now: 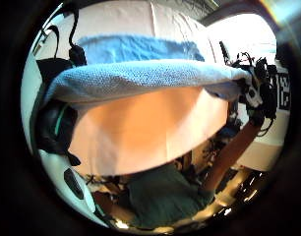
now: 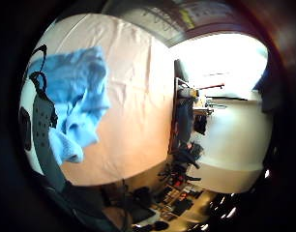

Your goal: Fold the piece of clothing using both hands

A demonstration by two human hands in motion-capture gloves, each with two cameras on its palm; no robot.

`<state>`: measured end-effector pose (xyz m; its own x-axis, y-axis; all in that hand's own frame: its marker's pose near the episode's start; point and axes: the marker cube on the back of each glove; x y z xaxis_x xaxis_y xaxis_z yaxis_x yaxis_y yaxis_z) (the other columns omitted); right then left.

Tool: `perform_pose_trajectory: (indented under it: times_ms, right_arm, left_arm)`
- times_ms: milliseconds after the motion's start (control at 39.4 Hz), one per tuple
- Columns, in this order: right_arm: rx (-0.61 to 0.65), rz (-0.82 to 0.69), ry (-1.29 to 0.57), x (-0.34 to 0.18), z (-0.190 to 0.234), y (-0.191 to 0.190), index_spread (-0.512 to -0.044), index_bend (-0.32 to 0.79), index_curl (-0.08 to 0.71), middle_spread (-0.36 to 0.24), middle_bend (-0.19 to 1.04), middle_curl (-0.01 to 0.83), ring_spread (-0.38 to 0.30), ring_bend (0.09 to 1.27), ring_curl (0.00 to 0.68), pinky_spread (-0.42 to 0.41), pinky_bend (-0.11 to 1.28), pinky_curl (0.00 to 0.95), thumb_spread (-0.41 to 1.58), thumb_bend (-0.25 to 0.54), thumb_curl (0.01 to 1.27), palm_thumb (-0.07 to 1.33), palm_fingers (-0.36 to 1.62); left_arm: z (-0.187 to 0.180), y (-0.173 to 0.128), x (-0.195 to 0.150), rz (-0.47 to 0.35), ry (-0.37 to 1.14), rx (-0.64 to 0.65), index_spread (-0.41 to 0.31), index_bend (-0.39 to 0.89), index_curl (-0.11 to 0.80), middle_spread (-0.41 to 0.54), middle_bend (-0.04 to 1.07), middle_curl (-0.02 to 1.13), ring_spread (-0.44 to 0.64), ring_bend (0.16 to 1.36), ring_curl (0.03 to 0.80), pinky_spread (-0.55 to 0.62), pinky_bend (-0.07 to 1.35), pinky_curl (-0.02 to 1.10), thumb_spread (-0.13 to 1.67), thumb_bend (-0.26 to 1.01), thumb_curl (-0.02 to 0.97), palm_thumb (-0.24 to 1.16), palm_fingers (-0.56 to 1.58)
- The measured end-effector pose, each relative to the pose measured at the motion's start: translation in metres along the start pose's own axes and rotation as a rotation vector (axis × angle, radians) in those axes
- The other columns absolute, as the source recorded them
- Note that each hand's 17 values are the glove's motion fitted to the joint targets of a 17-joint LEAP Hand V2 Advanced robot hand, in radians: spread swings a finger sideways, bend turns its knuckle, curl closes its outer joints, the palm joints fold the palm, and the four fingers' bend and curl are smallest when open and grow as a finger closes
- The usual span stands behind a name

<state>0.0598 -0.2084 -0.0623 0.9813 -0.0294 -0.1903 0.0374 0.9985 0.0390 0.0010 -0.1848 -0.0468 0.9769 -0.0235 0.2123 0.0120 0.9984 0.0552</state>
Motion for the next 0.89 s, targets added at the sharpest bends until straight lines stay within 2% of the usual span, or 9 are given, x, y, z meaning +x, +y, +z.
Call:
perform_pose_trajectory:
  times_ms: [203, 304, 431, 482, 507, 558, 685, 761, 887]
  right_arm:
    - [0.295, 0.098, 0.057, -0.007, 0.043, -0.096, -0.338, 0.14, 0.385, -0.288, 0.37, 0.44, -0.278, 0.76, 0.456, -0.421, 0.6, 0.378, 1.25, 0.133, 0.34, 0.97, 1.32]
    - [0.253, 0.098, 0.086, -0.007, 0.064, -0.107, -0.342, 0.16, 0.388, -0.292, 0.37, 0.446, -0.277, 0.75, 0.454, -0.421, 0.59, 0.377, 1.23, 0.107, 0.34, 0.96, 1.33]
    - [0.114, 0.091, -0.025, 0.004, 0.062, -0.079, -0.345, 0.15, 0.389, -0.297, 0.4, 0.46, -0.278, 0.74, 0.456, -0.417, 0.58, 0.378, 1.21, 0.084, 0.33, 0.96, 1.33]
    - [0.076, 0.108, -0.166, 0.009, 0.063, -0.064, -0.356, 0.03, 0.34, -0.298, 0.39, 0.458, -0.284, 0.75, 0.457, -0.405, 0.64, 0.39, 1.21, 0.067, 0.32, 0.95, 1.22]
    - [0.047, 0.126, -0.246, 0.012, 0.065, -0.055, -0.359, -0.07, 0.298, -0.306, 0.32, 0.437, -0.294, 0.75, 0.452, -0.39, 0.7, 0.406, 1.2, 0.01, 0.3, 0.86, 1.02]
    - [0.009, 0.198, -0.343, 0.024, 0.075, -0.037, -0.365, -0.01, 0.301, -0.293, 0.23, 0.421, -0.3, 0.71, 0.456, -0.348, 0.74, 0.43, 1.18, -0.051, 0.28, 0.75, 0.81]
    - [0.291, 0.436, -0.386, 0.077, 0.103, -0.028, -0.365, 0.12, 0.299, -0.247, 0.22, 0.417, -0.224, 0.59, 0.423, -0.18, 0.62, 0.406, 1.18, -0.052, 0.26, 0.63, 0.63]
    - [0.129, 0.423, -0.495, 0.071, 0.131, -0.008, -0.355, 0.16, 0.305, -0.235, 0.23, 0.418, -0.146, 0.47, 0.384, -0.066, 0.57, 0.385, 1.19, -0.071, 0.25, 0.52, 0.55]
    - [-0.21, 0.407, -0.401, 0.075, 0.167, 0.028, -0.337, 0.12, 0.301, -0.185, 0.21, 0.412, -0.055, 0.36, 0.347, 0.051, 0.58, 0.371, 1.2, -0.059, 0.23, 0.41, 0.42]
  left_arm:
    - [0.053, -0.071, 0.003, -0.062, -0.048, 0.146, -0.303, 0.2, 0.443, -0.346, 0.41, 0.49, -0.36, 0.72, 0.434, -0.4, 0.64, 0.4, 1.27, 0.02, 0.309, 0.83, 1.27]
    - [0.071, -0.092, 0.006, -0.053, -0.015, 0.252, -0.302, 0.19, 0.455, -0.339, 0.4, 0.49, -0.36, 0.71, 0.439, -0.39, 0.62, 0.4, 1.29, 0.02, 0.302, 0.84, 1.26]
    - [0.077, -0.065, 0.014, -0.074, 0.133, 0.028, -0.299, 0.18, 0.463, -0.338, 0.39, 0.49, -0.36, 0.72, 0.446, -0.38, 0.6, 0.41, 1.31, 0.01, 0.296, 0.84, 1.27]
    - [0.076, -0.069, 0.018, -0.05, 0.219, 0.068, -0.267, 0.07, 0.425, -0.317, 0.36, 0.49, -0.34, 0.72, 0.444, -0.35, 0.58, 0.41, 1.29, -0.02, 0.291, 0.8, 1.09]
    - [0.075, -0.072, 0.019, -0.039, 0.259, 0.102, -0.226, 0.0, 0.396, -0.27, 0.28, 0.47, -0.3, 0.68, 0.434, -0.28, 0.55, 0.4, 1.27, -0.05, 0.278, 0.73, 0.77]
    - [0.074, -0.067, 0.023, -0.015, 0.329, 0.117, -0.193, 0.07, 0.407, -0.19, 0.26, 0.51, -0.22, 0.68, 0.485, -0.15, 0.5, 0.43, 1.25, -0.08, 0.264, 0.64, 0.47]
    - [0.087, -0.02, 0.009, -0.087, 0.11, -0.055, -0.144, 0.1, 0.375, -0.073, 0.17, 0.45, -0.08, 0.65, 0.432, 0.07, 0.44, 0.38, 1.2, -0.07, 0.239, 0.47, 0.36]
    - [0.102, -0.001, 0.01, -0.128, -0.039, -0.207, -0.139, 0.15, 0.369, -0.052, 0.18, 0.42, -0.03, 0.61, 0.39, 0.17, 0.39, 0.34, 1.21, -0.06, 0.23, 0.41, 0.38]
    - [0.121, -0.038, 0.037, 0.026, 0.014, 0.036, -0.147, 0.17, 0.378, -0.048, 0.19, 0.42, 0.05, 0.54, 0.359, 0.28, 0.35, 0.32, 1.26, -0.03, 0.219, 0.36, 0.38]
